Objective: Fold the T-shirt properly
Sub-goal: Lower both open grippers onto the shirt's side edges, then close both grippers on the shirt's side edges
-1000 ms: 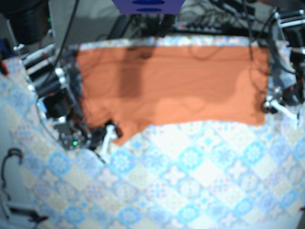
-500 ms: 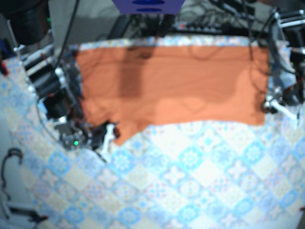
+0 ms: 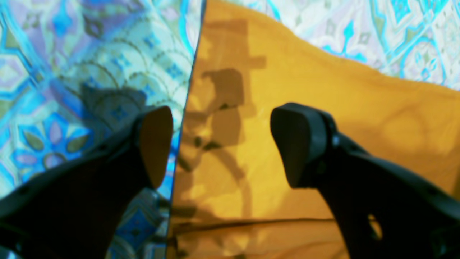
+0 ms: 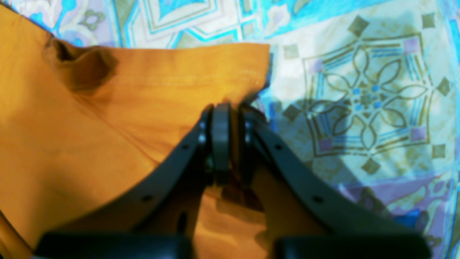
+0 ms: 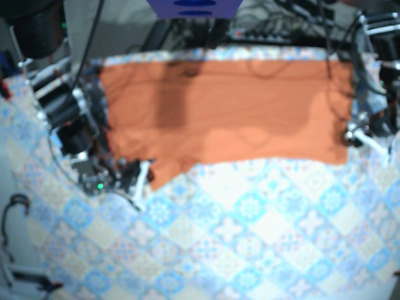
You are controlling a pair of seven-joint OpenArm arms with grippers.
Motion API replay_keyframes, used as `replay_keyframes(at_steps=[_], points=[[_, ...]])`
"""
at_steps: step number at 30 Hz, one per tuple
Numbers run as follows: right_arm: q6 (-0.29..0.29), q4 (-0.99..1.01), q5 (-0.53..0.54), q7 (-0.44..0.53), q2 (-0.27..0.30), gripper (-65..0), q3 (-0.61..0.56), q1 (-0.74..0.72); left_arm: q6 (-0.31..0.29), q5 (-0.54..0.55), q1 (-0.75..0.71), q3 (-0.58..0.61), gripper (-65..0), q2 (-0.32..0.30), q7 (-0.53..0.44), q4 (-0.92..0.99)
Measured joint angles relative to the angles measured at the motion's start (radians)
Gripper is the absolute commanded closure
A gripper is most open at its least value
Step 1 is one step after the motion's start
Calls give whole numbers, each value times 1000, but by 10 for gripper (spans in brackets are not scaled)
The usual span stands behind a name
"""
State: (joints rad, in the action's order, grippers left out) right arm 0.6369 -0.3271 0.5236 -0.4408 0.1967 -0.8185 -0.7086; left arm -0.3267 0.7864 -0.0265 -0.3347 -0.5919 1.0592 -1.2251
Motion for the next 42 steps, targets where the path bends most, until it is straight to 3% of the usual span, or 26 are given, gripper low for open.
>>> replay_keyframes(at_steps=[7,12,25,28,33,42], points=[[5,0,-26,8,-3,-39,-2,2,-3,5,59,-3,-463,5,-1,210],[5,0,-26,8,-3,-39,-2,2,-4,58,92,-2,-463,5,-58,286],[6,0,-25,7,-3,-39,-2,2,0,56,389,-1,-463,5,-92,640],[6,0,-24,7,-2,-39,-2,3,0,54,446,60,-463,11,-152,704],[6,0,-23,5,-3,-39,-2,2,-10,68,477,129,-463,24,-219,793],[5,-1,-23,9,-1,-39,-2,8,-8,75,486,129,-461,18,-248,827]])
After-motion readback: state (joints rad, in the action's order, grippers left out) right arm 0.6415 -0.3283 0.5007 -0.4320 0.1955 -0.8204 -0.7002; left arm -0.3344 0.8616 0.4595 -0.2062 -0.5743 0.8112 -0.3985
